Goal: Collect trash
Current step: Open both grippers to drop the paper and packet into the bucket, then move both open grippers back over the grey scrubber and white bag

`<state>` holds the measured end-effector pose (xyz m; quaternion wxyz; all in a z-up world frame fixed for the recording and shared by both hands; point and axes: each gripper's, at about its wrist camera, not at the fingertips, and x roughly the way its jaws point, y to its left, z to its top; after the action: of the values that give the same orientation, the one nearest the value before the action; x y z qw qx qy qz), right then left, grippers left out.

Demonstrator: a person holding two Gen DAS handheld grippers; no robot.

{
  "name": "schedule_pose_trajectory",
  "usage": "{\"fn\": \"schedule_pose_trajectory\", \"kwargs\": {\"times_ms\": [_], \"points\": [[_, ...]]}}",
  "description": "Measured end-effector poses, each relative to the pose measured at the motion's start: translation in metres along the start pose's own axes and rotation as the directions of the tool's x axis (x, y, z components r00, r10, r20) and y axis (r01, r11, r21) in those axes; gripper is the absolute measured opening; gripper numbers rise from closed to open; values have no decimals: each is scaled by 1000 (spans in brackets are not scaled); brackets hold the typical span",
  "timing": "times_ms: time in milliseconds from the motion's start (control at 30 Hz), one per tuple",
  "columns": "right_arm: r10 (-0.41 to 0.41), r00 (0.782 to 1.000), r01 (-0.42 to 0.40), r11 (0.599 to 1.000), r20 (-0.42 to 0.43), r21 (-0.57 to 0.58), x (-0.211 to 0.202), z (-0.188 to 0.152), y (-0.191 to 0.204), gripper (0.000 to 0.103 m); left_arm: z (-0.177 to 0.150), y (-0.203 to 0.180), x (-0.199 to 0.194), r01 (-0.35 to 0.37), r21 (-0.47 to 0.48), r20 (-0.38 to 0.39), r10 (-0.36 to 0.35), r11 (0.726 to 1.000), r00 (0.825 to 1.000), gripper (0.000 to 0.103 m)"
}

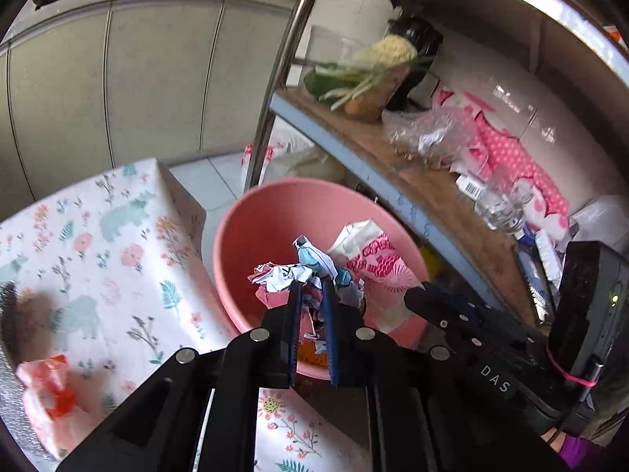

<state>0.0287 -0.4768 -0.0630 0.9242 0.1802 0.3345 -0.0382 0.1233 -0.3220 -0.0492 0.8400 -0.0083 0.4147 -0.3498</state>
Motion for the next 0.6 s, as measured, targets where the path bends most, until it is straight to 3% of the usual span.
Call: {"fn": "schedule_pose_trajectory", "kwargs": {"times_ms": [233,333,400,600], "points": [[-15,999,16,1000,-43,14,13,-1,-5,16,-5,-2,20,-33,7,-40,33,999,999,15],[-18,999,19,1000,-44,18,13,-1,-6,26,-5,2,18,-28,-10,-45,28,1000,999,27],[-21,999,22,1000,-44,17,13,-2,-6,27,-4,3,15,-25,-17,-41,25,1000,999,37],[-9,1000,9,1000,-27,1,0,0,2,28,-4,4,-7,-29,-20,-10,28,999,1000,40]]}}
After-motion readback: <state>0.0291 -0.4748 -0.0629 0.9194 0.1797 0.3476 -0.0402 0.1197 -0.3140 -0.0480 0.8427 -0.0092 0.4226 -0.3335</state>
